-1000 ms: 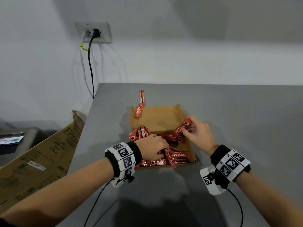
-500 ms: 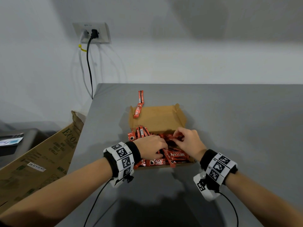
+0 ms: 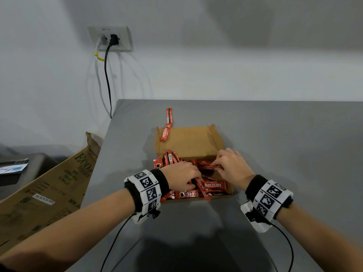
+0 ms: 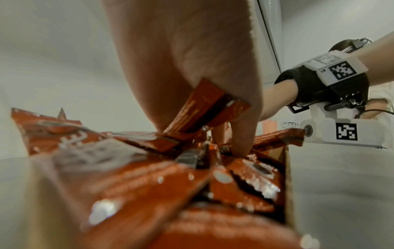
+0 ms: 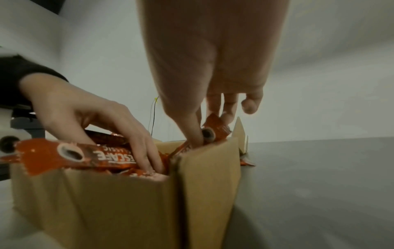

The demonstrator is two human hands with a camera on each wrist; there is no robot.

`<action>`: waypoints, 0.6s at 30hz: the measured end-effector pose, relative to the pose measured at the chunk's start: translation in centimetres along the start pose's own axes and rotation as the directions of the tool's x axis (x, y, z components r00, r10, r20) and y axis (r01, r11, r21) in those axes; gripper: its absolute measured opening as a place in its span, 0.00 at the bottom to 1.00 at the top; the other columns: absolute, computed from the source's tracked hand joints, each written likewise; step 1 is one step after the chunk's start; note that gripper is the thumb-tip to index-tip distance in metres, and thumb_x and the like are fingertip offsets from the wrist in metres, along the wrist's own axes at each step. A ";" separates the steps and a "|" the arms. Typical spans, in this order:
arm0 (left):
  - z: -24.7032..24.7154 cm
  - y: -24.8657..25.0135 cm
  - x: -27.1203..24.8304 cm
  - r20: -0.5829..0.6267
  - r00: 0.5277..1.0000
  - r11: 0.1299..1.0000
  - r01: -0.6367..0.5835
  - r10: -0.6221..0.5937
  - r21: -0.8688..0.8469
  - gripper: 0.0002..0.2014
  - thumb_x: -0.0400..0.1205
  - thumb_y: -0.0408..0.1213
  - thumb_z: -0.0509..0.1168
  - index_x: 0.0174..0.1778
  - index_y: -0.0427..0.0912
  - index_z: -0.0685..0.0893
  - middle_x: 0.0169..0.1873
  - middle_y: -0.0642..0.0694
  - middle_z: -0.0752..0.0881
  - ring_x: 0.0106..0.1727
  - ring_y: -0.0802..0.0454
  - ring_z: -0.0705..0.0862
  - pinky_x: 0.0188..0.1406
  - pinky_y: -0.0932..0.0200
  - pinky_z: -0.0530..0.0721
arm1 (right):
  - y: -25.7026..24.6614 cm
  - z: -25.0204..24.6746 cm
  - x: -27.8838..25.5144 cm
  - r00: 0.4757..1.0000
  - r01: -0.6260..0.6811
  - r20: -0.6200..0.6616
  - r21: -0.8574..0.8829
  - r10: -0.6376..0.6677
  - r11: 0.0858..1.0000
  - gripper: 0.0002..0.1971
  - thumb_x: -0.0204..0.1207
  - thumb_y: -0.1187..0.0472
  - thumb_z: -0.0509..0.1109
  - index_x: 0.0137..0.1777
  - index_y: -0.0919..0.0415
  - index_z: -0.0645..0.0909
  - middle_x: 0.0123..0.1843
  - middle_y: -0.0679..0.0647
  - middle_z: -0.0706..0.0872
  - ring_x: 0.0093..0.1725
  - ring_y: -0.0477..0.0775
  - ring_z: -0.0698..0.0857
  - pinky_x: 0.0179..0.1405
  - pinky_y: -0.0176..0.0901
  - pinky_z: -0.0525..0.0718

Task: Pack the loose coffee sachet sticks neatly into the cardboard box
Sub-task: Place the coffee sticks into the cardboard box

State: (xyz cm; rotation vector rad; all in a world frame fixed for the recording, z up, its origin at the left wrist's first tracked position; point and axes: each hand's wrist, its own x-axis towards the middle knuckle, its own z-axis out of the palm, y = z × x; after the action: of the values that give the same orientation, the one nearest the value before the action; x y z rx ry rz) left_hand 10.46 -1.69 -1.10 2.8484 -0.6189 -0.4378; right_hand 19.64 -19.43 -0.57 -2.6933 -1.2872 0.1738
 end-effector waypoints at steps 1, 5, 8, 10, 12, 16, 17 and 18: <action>0.0 0.0 0.0 0.002 1.000 1.000 0.000 0.000 0.003 0.19 0.83 0.41 0.60 0.70 0.41 0.76 0.66 0.44 0.80 0.68 0.48 0.76 0.72 0.50 0.70 | -0.2 -0.1 0.2 1.000 0.010 -0.013 0.003 -0.010 1.000 0.11 0.79 0.57 0.66 0.58 0.53 0.86 0.53 0.50 0.84 0.57 0.53 0.74 0.55 0.43 0.68; 0.1 0.0 0.0 0.005 1.000 1.000 -0.002 0.002 0.008 0.19 0.82 0.41 0.61 0.69 0.41 0.76 0.66 0.44 0.80 0.67 0.48 0.76 0.72 0.49 0.70 | -1.0 0.0 0.7 0.998 -0.057 0.002 0.020 0.057 0.998 0.09 0.75 0.57 0.70 0.53 0.54 0.87 0.50 0.53 0.87 0.53 0.54 0.78 0.48 0.40 0.73; 0.1 -0.1 0.0 0.008 1.000 1.000 -0.002 0.002 0.011 0.19 0.82 0.41 0.61 0.69 0.41 0.76 0.66 0.44 0.80 0.68 0.48 0.76 0.72 0.49 0.70 | -1.0 0.3 1.0 0.997 -0.047 0.055 -0.028 0.048 0.999 0.06 0.76 0.61 0.67 0.50 0.57 0.85 0.51 0.53 0.87 0.52 0.55 0.82 0.50 0.46 0.81; 0.1 0.0 0.0 0.004 1.000 1.000 -0.001 0.001 0.004 0.19 0.82 0.41 0.61 0.70 0.41 0.76 0.66 0.44 0.80 0.67 0.48 0.76 0.72 0.49 0.70 | -1.1 0.4 1.2 0.997 -0.016 0.071 -0.057 0.020 0.998 0.06 0.77 0.63 0.65 0.49 0.59 0.83 0.51 0.54 0.86 0.51 0.56 0.83 0.50 0.49 0.82; 0.0 0.0 0.0 0.003 1.000 1.000 0.001 -0.001 0.001 0.19 0.82 0.41 0.61 0.70 0.41 0.76 0.66 0.44 0.80 0.67 0.48 0.76 0.72 0.49 0.70 | -1.0 0.2 1.3 0.997 -0.008 0.082 -0.040 0.011 0.999 0.06 0.76 0.61 0.67 0.50 0.60 0.82 0.51 0.53 0.85 0.51 0.56 0.83 0.51 0.48 0.81; 0.0 0.0 0.0 -0.002 1.000 1.000 -0.001 0.001 -0.005 0.19 0.82 0.41 0.61 0.69 0.41 0.76 0.66 0.44 0.80 0.68 0.48 0.76 0.72 0.48 0.70 | -0.3 -0.7 1.2 0.993 -0.009 0.116 0.002 0.008 1.000 0.07 0.72 0.64 0.72 0.49 0.61 0.82 0.52 0.55 0.84 0.53 0.56 0.82 0.52 0.46 0.80; 0.1 0.0 0.0 -0.003 1.000 1.000 -0.001 0.001 -0.008 0.19 0.82 0.41 0.61 0.69 0.41 0.76 0.66 0.44 0.80 0.68 0.48 0.76 0.72 0.48 0.70 | -0.2 -0.8 1.2 0.992 -0.006 0.122 -0.011 0.007 1.000 0.06 0.72 0.66 0.70 0.48 0.61 0.82 0.52 0.55 0.84 0.53 0.56 0.82 0.51 0.46 0.80; 0.1 0.0 0.0 0.000 1.000 1.000 0.000 0.000 -0.010 0.20 0.82 0.41 0.61 0.70 0.41 0.76 0.66 0.44 0.80 0.68 0.48 0.76 0.72 0.48 0.70 | -0.2 -0.7 1.1 0.991 -0.001 0.131 -0.033 0.005 0.999 0.05 0.73 0.67 0.68 0.48 0.61 0.82 0.51 0.55 0.84 0.52 0.56 0.82 0.50 0.45 0.79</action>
State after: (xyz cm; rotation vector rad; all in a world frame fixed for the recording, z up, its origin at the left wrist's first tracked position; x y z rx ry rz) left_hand 10.47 -1.67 -1.18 2.8392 -0.6154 -0.4399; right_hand 20.30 -18.47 0.13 -2.7529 -1.3321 0.3374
